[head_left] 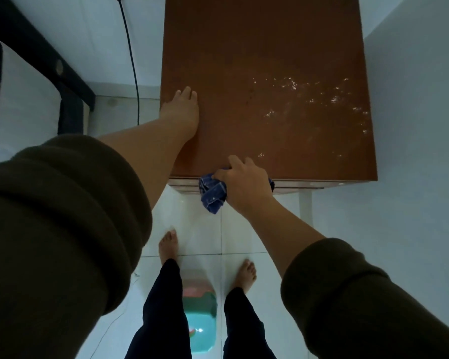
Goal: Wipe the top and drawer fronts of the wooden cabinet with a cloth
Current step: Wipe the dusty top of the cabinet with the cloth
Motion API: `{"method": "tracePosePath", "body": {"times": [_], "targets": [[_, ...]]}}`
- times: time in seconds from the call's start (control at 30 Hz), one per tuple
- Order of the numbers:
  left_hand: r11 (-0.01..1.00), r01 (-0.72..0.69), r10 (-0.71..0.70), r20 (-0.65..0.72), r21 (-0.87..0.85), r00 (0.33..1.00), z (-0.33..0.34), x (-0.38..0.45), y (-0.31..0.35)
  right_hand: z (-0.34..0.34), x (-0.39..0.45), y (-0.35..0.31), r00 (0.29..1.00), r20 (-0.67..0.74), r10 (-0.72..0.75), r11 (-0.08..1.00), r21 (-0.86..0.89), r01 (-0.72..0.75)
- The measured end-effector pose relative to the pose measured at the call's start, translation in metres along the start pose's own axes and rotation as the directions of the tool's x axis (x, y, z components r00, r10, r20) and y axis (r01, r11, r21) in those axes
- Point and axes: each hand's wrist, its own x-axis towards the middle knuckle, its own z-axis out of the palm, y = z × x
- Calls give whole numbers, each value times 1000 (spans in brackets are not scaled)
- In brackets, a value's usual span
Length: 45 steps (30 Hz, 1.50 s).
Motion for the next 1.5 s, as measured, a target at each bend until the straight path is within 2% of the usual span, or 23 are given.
{"method": "tracePosePath", "body": {"times": [0.13, 0.27, 0.4, 0.7, 0.97, 1.17, 1.5], "targets": [[998, -21, 22, 34, -53, 999, 4, -3, 7, -14, 2, 18, 997, 46, -62, 998, 18, 61], [995, -18, 23, 52, -100, 998, -7, 2, 21, -36, 18, 44, 996, -73, 48, 999, 31, -45], [992, -60, 66, 55, -114, 996, -15, 16, 40, -53, 46, 71, 961, -210, 178, 984, 38, -174], [995, -65, 75, 147, -69, 986, -25, 45, 47, -84, 120, 114, 918, -311, 245, 968, 24, -250], [999, -24, 33, 194, -47, 980, -23, 50, 52, -95, 176, 133, 921, -270, 282, 957, 10, -290], [995, -27, 48, 216, -96, 975, -21, 51, 49, -92, 193, 142, 950, -123, 287, 957, 5, -289], [997, -36, 50, 193, -75, 980, -22, 49, 51, -60, 114, 115, 972, -100, 215, 977, 17, -214]]}}
